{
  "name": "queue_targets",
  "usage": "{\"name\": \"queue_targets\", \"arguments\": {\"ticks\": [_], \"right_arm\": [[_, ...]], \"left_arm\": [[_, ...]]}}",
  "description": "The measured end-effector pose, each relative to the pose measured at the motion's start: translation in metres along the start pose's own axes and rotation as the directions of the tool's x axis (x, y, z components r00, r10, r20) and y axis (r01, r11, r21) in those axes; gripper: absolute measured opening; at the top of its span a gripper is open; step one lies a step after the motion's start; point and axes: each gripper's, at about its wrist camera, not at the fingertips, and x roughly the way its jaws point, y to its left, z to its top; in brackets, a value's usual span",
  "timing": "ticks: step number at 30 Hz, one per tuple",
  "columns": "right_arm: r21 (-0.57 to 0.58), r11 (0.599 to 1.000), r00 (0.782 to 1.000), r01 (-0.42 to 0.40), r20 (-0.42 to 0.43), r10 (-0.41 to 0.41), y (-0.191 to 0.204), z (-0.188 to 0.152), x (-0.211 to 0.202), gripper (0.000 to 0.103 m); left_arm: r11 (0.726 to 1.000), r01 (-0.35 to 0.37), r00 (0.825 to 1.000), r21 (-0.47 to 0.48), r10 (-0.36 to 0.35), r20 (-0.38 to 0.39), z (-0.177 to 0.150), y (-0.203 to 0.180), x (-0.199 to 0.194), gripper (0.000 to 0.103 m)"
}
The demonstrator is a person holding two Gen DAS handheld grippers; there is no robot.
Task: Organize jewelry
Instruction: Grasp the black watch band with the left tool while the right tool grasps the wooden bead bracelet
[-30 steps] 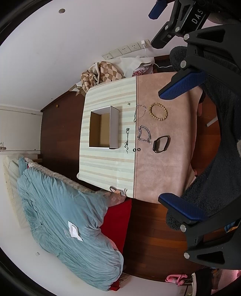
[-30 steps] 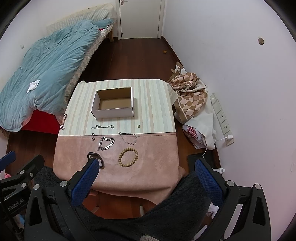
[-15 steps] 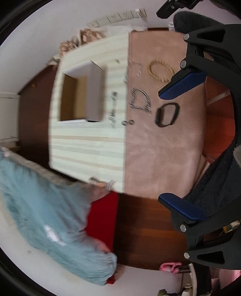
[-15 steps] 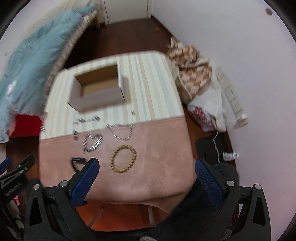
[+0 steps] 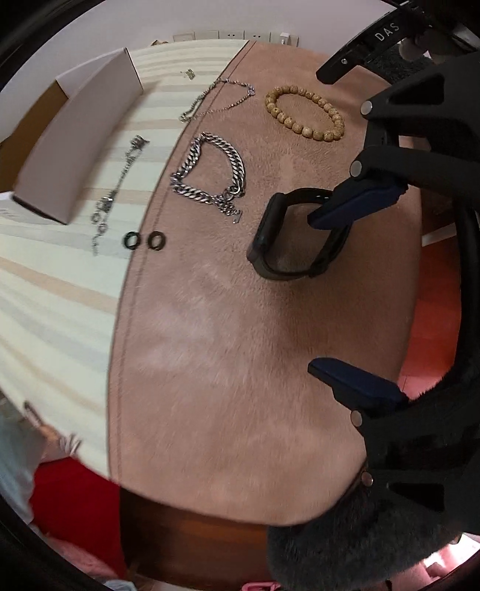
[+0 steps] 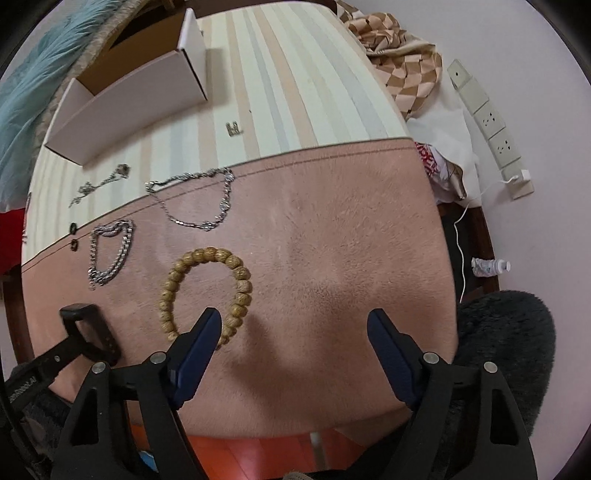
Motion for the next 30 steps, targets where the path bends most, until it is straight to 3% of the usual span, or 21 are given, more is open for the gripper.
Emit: {"name": "queue_targets", "arguments": {"ticks": [2,3,5,9,12,13,16,20,30], "right_arm": [[0.005,1.0,1.0,-0.011,-0.014,0.011,-0.001,0.002,0.006,0.078],[0.007,1.0,1.0,-0.014,-0.021,0.014,-0.002,0.003,0.011,0.077],[0.012,1.0,0.999,-0.023,-0.03,0.024,-0.004,0.006,0.015,0.073],[0.002,1.0,0.999,-0.027,-0.031,0.027,0.003,0.01,0.023,0.067],[-0.045,0.999,1.0,0.007,-0.016,-0.008,0.014,0.011,0.024,0.064],[-0.056,0.998,1.0,0.006,-0.009,-0.007,0.017,0.011,0.023,0.055],[-0.089,0.996,1.0,0.012,-0.011,-0.013,0.022,0.007,0.018,0.01],[-0.106,0.994,0.998,0.015,-0.059,-0.021,0.021,-0.002,0.015,0.01],[-0.108,0.994,0.999,0.022,-0.037,-0.026,0.026,-0.012,0.009,0.01]], "left_arm": [[1.0,0.012,1.0,0.0,-0.012,-0.009,0.001,-0.002,0.009,0.064],[1.0,0.016,1.0,0.002,-0.016,-0.009,0.0,-0.002,0.012,0.056],[1.0,0.007,1.0,0.026,-0.008,0.019,0.001,-0.007,0.012,0.051],[0.996,-0.023,0.999,0.087,0.019,0.045,0.003,-0.018,0.011,0.008],[0.992,-0.041,0.997,0.123,0.033,0.068,0.005,-0.023,0.009,0.005],[0.99,-0.047,0.997,0.13,0.037,0.074,0.006,-0.025,0.008,0.004],[0.986,-0.068,0.994,0.149,0.055,0.093,0.006,-0.028,0.007,0.003],[0.983,-0.082,0.992,0.163,0.064,0.108,-0.001,-0.027,0.011,0.002],[0.981,-0.086,0.99,0.173,0.064,0.129,-0.007,-0.023,0.014,0.002]]}}
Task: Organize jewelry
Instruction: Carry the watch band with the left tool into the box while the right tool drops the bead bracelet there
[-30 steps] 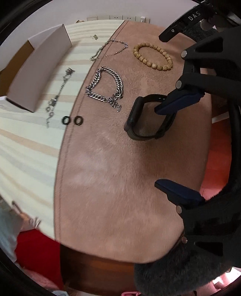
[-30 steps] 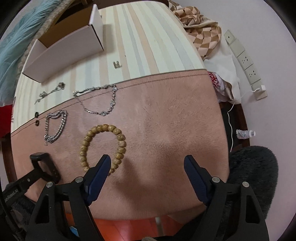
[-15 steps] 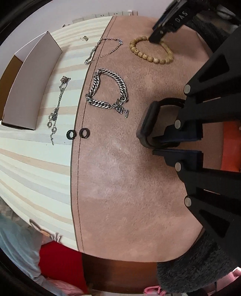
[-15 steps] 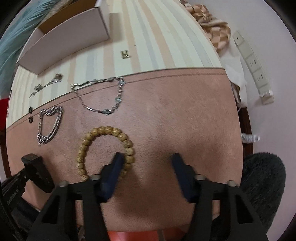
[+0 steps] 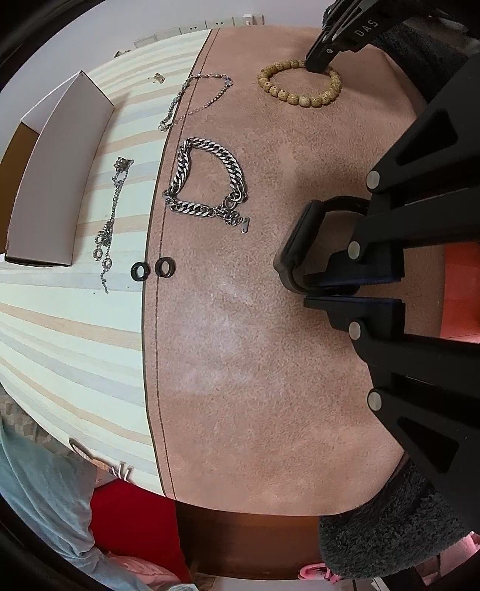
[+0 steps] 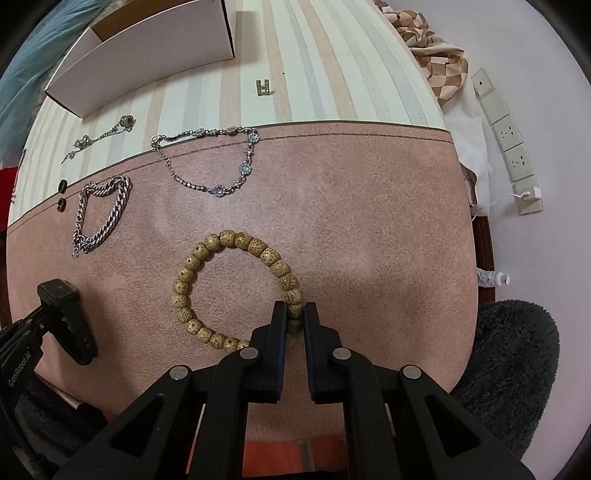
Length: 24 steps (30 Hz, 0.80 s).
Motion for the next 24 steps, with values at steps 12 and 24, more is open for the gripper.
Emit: {"name": "queue_targets", "arguments": {"ticks": [12,24], "right_arm": [[0.015,0.978,0.97,-0.21,0.127,0.206,-0.003,0.014,-0.071,0.009],[-0.103,0.938,0.893,-0.332,0.285,0.347,0.012,0.094,-0.172,0.009]], "left_arm": [[0.997,0.06,0.989,0.04,-0.065,0.13,0.018,-0.002,-0.069,0.002],[0.985,0.159,0.948,0.068,-0.172,0.267,0.108,-0.002,-0.139,0.002]]}}
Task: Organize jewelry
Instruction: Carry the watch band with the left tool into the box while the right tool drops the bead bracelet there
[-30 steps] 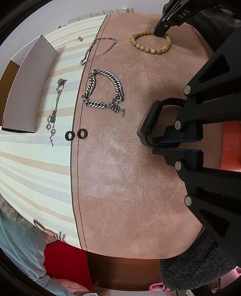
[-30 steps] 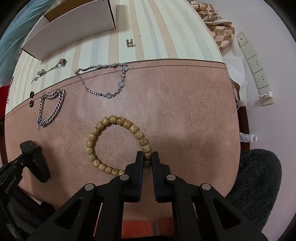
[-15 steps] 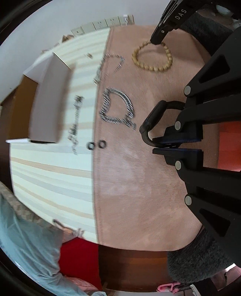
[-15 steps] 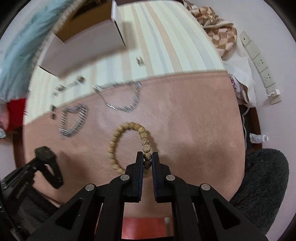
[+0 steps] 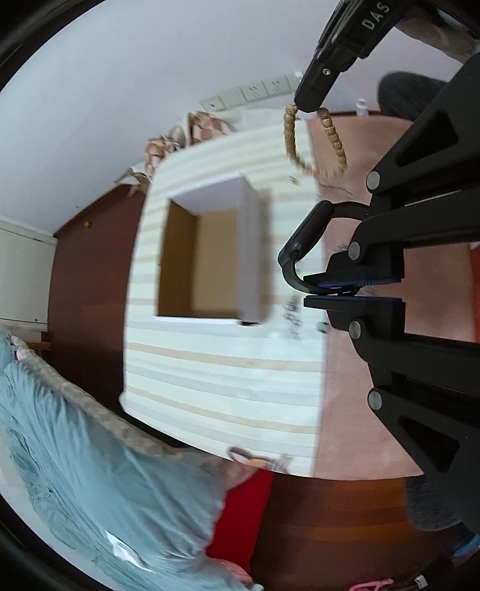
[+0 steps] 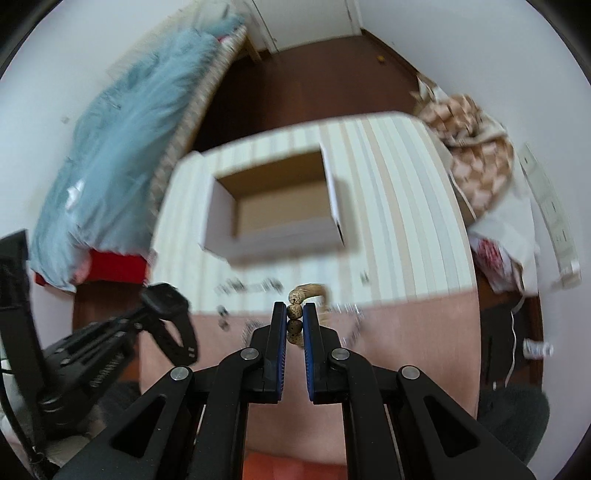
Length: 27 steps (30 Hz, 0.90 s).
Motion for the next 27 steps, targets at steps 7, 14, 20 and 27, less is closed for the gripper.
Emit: {"name": "queue_targets", "arguments": {"ticks": [7,14,20,27], "right_arm": [[-0.042,0.999,1.0,-0.014,0.026,0.015,0.018,0.075,0.019,0.009],[-0.044,0.999,1.0,-0.013,-0.018,0.012,0.02,0.125,0.057,0.009],[-0.034,0.997,0.986,-0.07,-0.155,0.064,0.015,0.146,0.104,0.009],[0.009,0.997,0.975,-0.08,-0.209,0.08,0.002,0.146,0.121,0.048]], "left_arm": [[0.999,0.051,0.999,-0.014,-0.051,0.0,0.067,0.005,0.019,0.002],[0.996,0.076,0.994,-0.039,-0.079,-0.069,0.112,0.014,0.064,0.002],[0.996,0.076,0.986,-0.051,-0.083,-0.146,0.132,0.017,0.094,0.01],[0.998,0.039,0.993,-0.044,-0.044,-0.106,0.144,0.019,0.091,0.087]]}}
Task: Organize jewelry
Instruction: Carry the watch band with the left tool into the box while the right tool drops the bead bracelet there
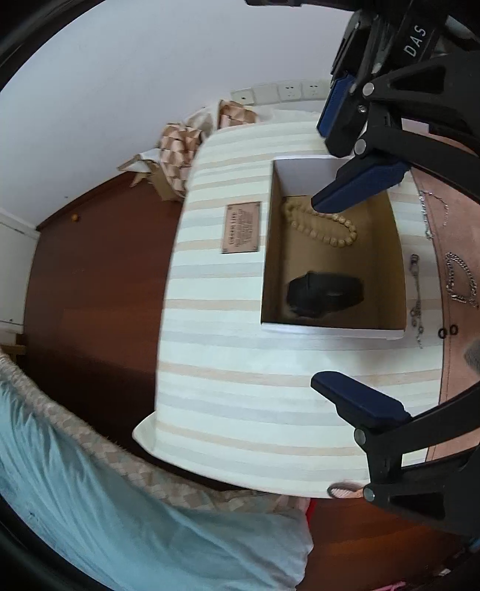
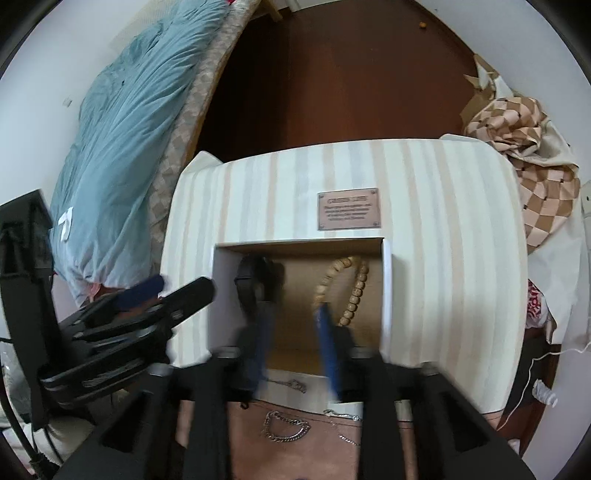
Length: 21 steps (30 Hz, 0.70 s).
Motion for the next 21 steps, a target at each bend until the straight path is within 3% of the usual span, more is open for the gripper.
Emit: {"name": "queue_targets", "arguments": {"ticks": [2,4,7,8,13,21], "right_arm": [[0.001,1.0,1.0,0.027,0.009,-0.027,-0.004,-0.003,-0.003,0.056],[-0.002,0.996,0.995,0.091,0.028,-0.091,-0.007,-0.008,-0.005,0.062],[-0.013,0.982,0.98,0.189,0.057,-0.188,-0.008,-0.018,-0.007,0.088],[-0.022,0.975,0.973,0.221,0.069,-0.219,-0.007,-0.022,-0.008,0.092],[-0.059,0.94,0.938,0.336,0.108,-0.329,0.002,-0.045,-0.001,0.093],[-0.043,0.937,0.931,0.347,0.133,-0.339,0.008,-0.071,-0.008,0.093]], "left_arm": [[1.0,-0.03,1.0,0.005,0.03,0.006,0.0,0.002,-0.003,0.088],[0.997,-0.074,0.997,0.007,0.074,0.023,-0.002,0.005,-0.006,0.099],[0.989,-0.145,0.987,0.004,0.145,0.069,-0.01,0.01,-0.012,0.102],[0.986,-0.166,0.982,0.001,0.165,0.087,-0.014,0.012,-0.014,0.102],[0.974,-0.228,0.966,-0.011,0.228,0.123,-0.036,0.017,-0.018,0.102],[0.96,-0.278,0.95,-0.036,0.28,0.136,-0.065,0.021,-0.026,0.102]]}}
